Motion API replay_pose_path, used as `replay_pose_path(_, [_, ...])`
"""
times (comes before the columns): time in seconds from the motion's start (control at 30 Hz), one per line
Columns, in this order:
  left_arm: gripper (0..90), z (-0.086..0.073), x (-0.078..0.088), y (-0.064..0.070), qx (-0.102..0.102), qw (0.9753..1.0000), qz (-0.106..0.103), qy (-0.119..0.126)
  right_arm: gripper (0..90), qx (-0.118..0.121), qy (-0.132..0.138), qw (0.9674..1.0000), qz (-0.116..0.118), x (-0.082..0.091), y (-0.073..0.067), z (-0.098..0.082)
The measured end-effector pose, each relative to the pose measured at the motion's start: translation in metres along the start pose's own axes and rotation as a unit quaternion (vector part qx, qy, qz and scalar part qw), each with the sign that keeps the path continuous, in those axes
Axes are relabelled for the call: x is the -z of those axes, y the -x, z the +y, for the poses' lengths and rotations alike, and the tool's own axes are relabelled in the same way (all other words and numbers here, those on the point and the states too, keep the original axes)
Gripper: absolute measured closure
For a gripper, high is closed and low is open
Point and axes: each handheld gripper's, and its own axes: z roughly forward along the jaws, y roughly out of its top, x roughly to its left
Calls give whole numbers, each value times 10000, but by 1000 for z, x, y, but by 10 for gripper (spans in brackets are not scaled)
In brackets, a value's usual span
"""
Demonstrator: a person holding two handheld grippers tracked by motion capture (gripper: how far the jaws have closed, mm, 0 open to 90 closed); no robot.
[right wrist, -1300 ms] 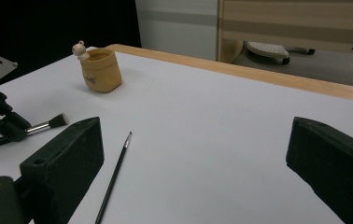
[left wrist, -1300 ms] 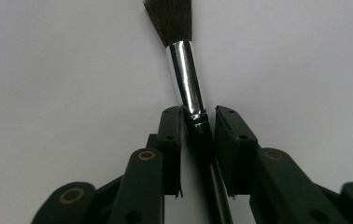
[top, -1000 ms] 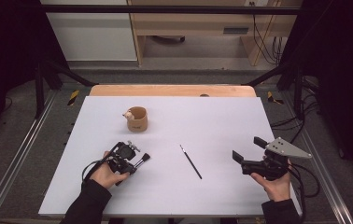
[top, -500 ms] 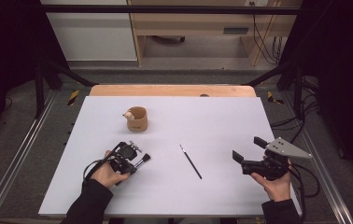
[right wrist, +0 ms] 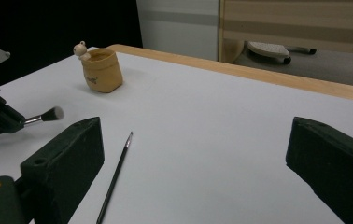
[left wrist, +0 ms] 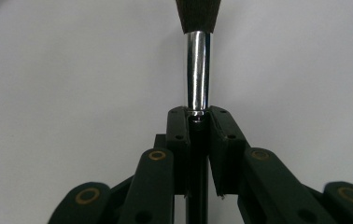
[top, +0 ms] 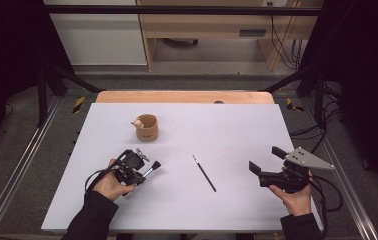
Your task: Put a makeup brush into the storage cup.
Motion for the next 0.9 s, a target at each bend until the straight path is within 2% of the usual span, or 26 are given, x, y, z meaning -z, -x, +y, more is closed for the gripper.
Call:
replay_pose_path(0.23, [789, -1, 10, 1, -35, 9997, 78, 236, 47, -1, 11, 10000, 16, 0, 0, 0])
replay_pose_path(0.4, [789, -1, 17, 1, -58, 9995, 60, 298, 47, 22, 20, 10000, 4, 1, 0, 0])
replay_pose_path(0.57, [790, 0, 28, 2, -45, 9986, 80, 513, 47, 5, 13, 10000, 13, 1, 0, 0])
replay_pose_path(0.77, [789, 1, 41, 2, 28, 9959, 159, 891, 47, 13, 27, 10000, 9, 1, 0, 1])
replay_pose_path(0.9, [789, 1, 45, 2, 129, 9925, 277, 1188, 47, 0, 26, 10000, 13, 1, 0, 1])
